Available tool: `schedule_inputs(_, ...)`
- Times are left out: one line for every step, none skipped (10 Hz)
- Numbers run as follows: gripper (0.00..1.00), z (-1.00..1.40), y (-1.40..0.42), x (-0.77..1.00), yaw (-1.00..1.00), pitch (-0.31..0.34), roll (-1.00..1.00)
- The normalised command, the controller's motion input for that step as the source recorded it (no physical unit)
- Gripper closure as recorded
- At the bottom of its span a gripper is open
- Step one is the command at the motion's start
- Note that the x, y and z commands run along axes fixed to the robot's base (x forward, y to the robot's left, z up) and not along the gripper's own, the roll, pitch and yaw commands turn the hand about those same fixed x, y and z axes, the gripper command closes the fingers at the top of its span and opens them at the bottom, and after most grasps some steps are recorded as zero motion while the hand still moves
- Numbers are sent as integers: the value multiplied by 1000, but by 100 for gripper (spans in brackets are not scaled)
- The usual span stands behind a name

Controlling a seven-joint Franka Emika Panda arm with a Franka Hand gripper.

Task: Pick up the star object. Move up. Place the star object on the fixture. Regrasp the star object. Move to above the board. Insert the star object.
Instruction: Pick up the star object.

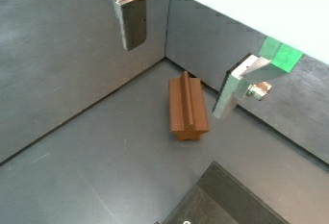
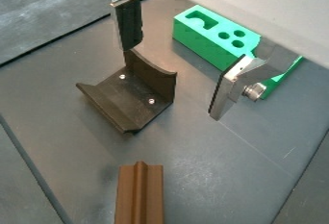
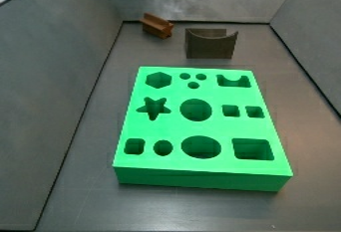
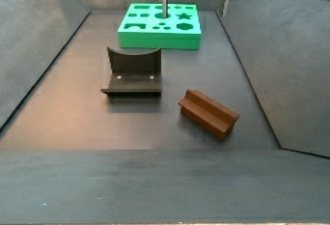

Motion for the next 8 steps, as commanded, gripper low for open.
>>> schedule_inputs(0,0,0,-494,-271,-67,11)
schedule_inputs(0,-360,397,-260,291,-34,0)
schedule_inputs(0,-571,551,-246,709,-89,-93)
schedule_inputs(0,-646,460,-143,780,-83,-81)
schedule_inputs(0,-740,466,-86,749,-103,-43)
schedule_inputs(0,-763,246,0,634,-64,0)
schedule_inputs(0,-777,177,189,489,0,33)
schedule_inputs(0,-820,140,169,420,0,44)
